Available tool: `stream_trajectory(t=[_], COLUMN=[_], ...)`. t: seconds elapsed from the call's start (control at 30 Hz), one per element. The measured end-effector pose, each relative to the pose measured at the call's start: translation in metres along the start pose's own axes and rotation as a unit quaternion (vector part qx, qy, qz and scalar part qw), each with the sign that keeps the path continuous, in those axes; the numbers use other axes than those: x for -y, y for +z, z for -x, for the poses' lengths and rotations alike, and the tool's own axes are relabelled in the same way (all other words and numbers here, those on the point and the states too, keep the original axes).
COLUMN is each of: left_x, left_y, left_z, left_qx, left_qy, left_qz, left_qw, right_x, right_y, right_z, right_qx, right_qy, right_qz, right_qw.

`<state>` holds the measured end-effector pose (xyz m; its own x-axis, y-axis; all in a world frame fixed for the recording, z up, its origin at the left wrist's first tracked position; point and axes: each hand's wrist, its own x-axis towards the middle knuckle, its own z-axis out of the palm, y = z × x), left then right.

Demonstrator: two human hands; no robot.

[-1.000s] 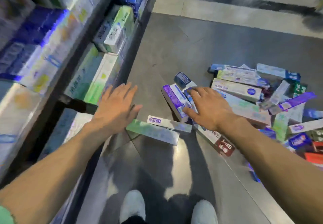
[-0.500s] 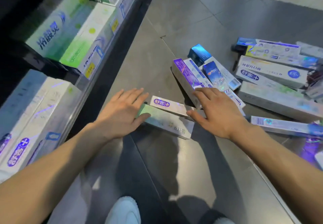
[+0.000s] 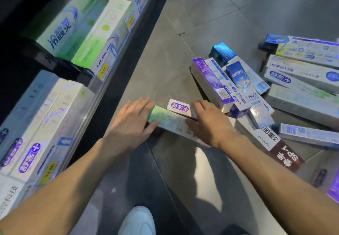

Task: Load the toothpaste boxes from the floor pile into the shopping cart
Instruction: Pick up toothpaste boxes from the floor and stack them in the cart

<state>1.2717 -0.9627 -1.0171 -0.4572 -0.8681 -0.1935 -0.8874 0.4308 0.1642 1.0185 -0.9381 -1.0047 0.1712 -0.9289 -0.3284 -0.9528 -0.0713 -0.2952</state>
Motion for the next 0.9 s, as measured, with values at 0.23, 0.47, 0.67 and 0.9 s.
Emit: stream_trajectory(t=[0.23,0.47,0.67,0.9], left_x=[0.016,0.01,-0.008,-0.037], left_y=[0.013,0.013,0.008,0.003], left_z=[0.008,0.006,-0.017,-0.056], left_qx=[-0.009,-0.006,0.027,0.036], left_qy=[0.023,0.033,0.099,0.201], left_qz=[0.01,0.009,-0.023,-0.127], left_qw=[1.0,0.999,0.994,0.971], right_x=[-0.002,-0.007,-0.011,-0.018], right_y=[0.011,0.009,0.002,-0.009], right_z=[-0.005,0.011,0.031,0.053], right_qx=[0.012,0.018,-0.068,-0.103], right_qy=[0.053,0.071,0.087,0.094], right_qz=[0.035,0.024,-0.077,-0.218], right_qw=[0.998,0.997,0.991,0.966])
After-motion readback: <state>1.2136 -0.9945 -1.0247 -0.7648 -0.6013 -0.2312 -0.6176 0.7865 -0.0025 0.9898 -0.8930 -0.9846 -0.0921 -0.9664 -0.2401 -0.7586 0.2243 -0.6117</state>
